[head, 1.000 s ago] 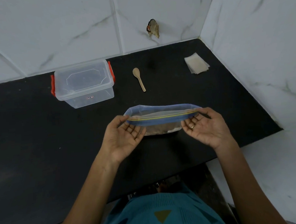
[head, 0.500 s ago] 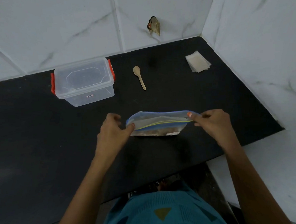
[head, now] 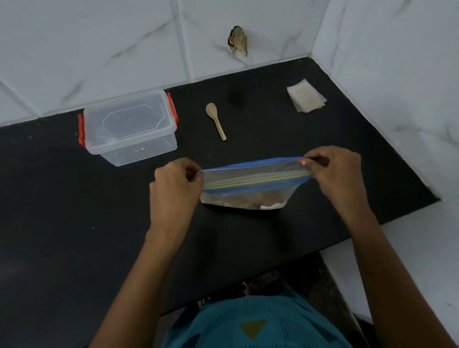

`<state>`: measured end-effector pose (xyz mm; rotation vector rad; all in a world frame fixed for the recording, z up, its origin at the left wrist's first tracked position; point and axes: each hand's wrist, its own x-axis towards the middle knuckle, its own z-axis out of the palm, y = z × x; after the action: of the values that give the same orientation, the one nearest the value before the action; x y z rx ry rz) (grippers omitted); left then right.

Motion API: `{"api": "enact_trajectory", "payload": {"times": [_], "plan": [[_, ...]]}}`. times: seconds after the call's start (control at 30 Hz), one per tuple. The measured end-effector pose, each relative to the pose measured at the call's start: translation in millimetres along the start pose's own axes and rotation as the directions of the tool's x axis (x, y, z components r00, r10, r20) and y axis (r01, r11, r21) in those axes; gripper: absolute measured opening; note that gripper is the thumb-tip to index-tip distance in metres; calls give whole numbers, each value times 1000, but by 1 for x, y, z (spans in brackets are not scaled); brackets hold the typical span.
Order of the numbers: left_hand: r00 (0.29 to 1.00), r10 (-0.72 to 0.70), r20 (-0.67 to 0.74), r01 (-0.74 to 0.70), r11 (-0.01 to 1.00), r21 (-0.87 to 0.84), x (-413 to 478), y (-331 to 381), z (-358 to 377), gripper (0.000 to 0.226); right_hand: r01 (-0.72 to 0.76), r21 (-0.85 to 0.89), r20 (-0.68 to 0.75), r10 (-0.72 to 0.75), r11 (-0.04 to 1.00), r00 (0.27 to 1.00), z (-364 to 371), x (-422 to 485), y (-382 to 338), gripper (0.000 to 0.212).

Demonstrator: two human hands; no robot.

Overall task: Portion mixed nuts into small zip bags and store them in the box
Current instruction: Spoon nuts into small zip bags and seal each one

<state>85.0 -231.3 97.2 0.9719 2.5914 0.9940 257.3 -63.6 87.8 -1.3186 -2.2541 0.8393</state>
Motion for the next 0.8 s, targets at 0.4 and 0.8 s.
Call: {"api": "enact_trajectory", "payload": {"times": [0.4, 0.8], "plan": [[942, 105, 319, -160, 976, 150, 4, 5, 7, 25, 355, -211, 131, -334, 911, 933, -2, 0, 10, 14], [872, 141, 468, -155, 988, -8, 25, -10, 19, 20, -20, 212, 333, -53, 977, 941, -10, 11, 12, 26]]}}
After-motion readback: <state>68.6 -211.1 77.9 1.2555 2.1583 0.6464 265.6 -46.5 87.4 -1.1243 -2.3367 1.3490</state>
